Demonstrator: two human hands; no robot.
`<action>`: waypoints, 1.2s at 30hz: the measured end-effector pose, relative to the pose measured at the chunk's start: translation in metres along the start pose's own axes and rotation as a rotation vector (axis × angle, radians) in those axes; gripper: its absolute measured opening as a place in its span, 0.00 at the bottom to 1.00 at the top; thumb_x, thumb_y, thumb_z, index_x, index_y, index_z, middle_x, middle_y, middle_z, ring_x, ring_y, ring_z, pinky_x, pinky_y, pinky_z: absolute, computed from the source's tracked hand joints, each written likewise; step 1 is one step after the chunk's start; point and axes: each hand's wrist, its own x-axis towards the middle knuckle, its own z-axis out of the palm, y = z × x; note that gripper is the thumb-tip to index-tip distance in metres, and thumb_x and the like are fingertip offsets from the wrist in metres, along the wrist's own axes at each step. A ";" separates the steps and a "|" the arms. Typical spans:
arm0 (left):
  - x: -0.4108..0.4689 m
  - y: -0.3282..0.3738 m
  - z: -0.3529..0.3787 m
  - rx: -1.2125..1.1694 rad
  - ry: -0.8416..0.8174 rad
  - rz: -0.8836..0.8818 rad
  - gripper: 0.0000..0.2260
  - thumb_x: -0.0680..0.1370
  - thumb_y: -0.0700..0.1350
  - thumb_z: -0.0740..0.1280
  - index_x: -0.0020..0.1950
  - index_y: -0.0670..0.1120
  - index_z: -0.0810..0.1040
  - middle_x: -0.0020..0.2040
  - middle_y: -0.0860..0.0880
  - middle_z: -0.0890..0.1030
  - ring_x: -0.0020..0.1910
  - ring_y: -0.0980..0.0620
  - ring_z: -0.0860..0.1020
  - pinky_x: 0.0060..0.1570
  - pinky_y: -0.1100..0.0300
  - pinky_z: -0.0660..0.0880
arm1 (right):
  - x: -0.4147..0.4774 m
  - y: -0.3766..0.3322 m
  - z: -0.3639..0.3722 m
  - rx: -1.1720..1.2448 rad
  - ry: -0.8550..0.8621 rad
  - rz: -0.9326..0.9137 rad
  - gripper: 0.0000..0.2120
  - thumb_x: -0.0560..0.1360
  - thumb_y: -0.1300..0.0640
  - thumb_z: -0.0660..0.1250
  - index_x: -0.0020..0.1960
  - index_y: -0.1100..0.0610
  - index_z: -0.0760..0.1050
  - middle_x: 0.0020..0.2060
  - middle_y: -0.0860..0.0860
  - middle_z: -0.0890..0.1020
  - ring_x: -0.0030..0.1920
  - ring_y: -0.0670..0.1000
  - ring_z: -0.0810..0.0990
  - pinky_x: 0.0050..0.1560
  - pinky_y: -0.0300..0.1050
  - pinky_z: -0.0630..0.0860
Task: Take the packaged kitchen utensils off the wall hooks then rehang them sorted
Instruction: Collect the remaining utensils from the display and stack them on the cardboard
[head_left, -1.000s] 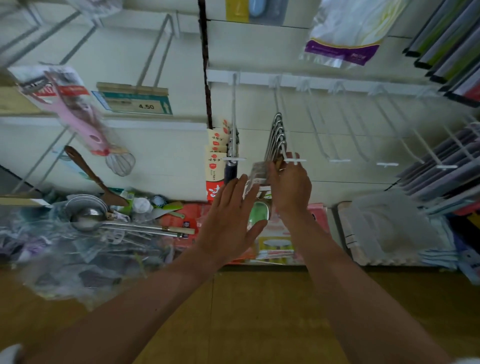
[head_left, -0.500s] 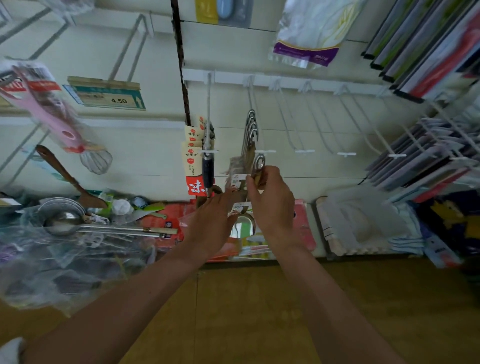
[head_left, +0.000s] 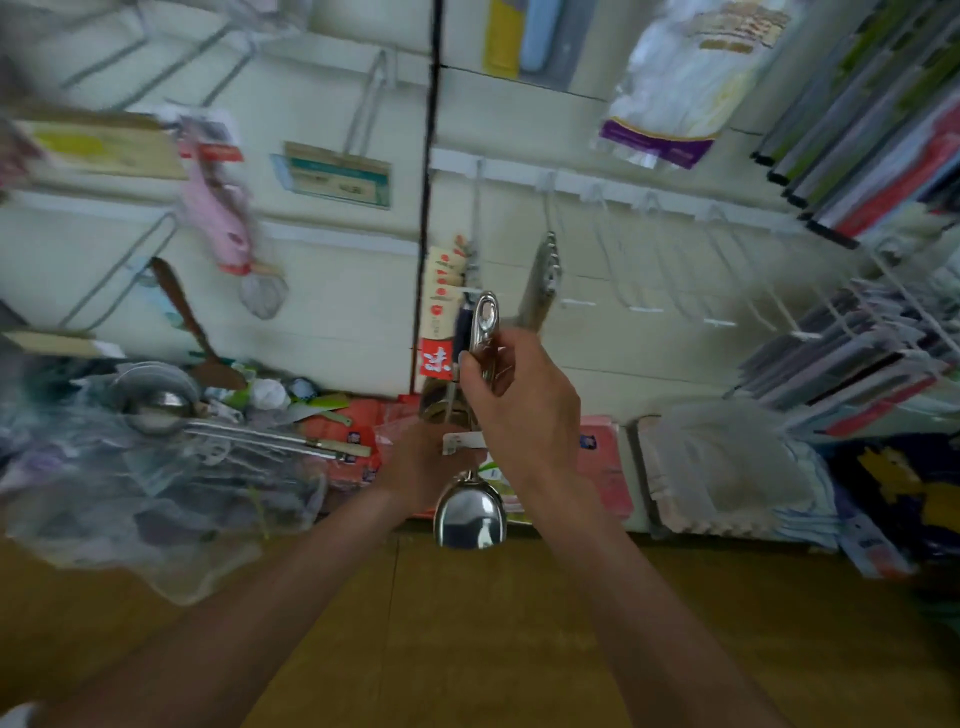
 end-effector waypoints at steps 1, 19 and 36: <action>-0.007 -0.005 -0.014 0.007 0.042 -0.012 0.04 0.77 0.41 0.71 0.47 0.42 0.84 0.44 0.46 0.86 0.45 0.47 0.84 0.46 0.53 0.80 | -0.002 -0.015 0.012 0.000 -0.009 -0.036 0.12 0.78 0.43 0.67 0.57 0.47 0.74 0.44 0.43 0.82 0.43 0.44 0.80 0.47 0.49 0.79; -0.369 -0.140 -0.391 -0.192 0.924 -0.191 0.13 0.65 0.53 0.73 0.24 0.51 0.77 0.21 0.56 0.74 0.23 0.64 0.67 0.27 0.66 0.64 | -0.225 -0.429 0.275 0.338 -0.298 -0.778 0.15 0.75 0.46 0.71 0.54 0.57 0.78 0.41 0.49 0.84 0.40 0.50 0.81 0.37 0.41 0.67; -0.638 -0.291 -0.517 -0.276 1.218 -0.468 0.03 0.76 0.47 0.73 0.43 0.50 0.84 0.34 0.45 0.82 0.29 0.54 0.73 0.29 0.62 0.68 | -0.470 -0.622 0.450 0.466 -0.639 -1.073 0.14 0.77 0.47 0.69 0.53 0.58 0.77 0.42 0.49 0.83 0.39 0.51 0.81 0.34 0.43 0.73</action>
